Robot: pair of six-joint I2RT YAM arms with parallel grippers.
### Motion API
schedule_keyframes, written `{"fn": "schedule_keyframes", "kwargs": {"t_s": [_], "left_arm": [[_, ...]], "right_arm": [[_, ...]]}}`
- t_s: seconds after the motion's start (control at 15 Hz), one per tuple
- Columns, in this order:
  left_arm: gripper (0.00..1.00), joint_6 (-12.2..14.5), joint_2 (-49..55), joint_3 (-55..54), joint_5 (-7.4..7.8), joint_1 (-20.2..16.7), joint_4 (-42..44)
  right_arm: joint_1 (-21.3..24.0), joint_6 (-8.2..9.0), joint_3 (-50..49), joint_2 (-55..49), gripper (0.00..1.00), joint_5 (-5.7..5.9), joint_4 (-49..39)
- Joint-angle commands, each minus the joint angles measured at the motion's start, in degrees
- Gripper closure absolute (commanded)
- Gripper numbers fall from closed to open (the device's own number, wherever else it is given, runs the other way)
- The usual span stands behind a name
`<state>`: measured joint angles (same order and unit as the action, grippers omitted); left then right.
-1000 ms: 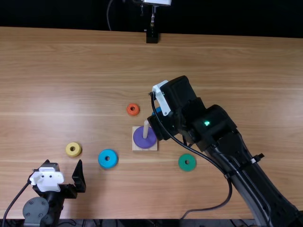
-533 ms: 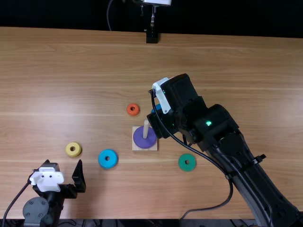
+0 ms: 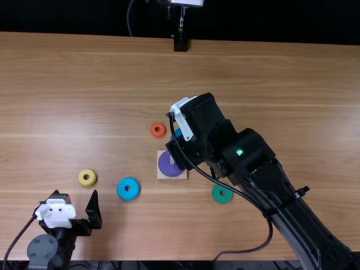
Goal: Build the Hanoi tower: stack the rings onto the peg from bottom to top in this color order: purple, dark blue, light blue, dark green, light green, yellow, orange.
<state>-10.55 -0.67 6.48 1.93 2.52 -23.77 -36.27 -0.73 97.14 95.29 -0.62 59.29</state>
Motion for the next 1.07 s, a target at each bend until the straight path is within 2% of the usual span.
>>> {"fn": "schedule_keyframes", "kwargs": {"t_s": [0.0, 0.13, 0.27, 1.0], "left_arm": [[0.00, 0.6, 0.7, -6.5, 0.60, -0.4, -4.8], [0.00, 0.6, 0.7, -6.5, 0.60, -0.4, -4.8], [0.00, 0.6, 0.7, -6.5, 0.60, -0.4, -4.8], [0.00, 0.6, 0.7, -6.5, 0.60, -0.4, -4.8]], "right_arm": [[-0.8, 0.31, 2.0, 0.5, 1.00, -0.43, -0.3], [-1.7, 0.73, 2.3, 2.1, 1.00, -0.43, -0.6], [-1.8, 3.90, 3.1, 2.6, 1.00, -0.43, -0.6], [-2.6, 4.42, 3.1, 6.3, 1.00, -0.43, -0.9]]}}
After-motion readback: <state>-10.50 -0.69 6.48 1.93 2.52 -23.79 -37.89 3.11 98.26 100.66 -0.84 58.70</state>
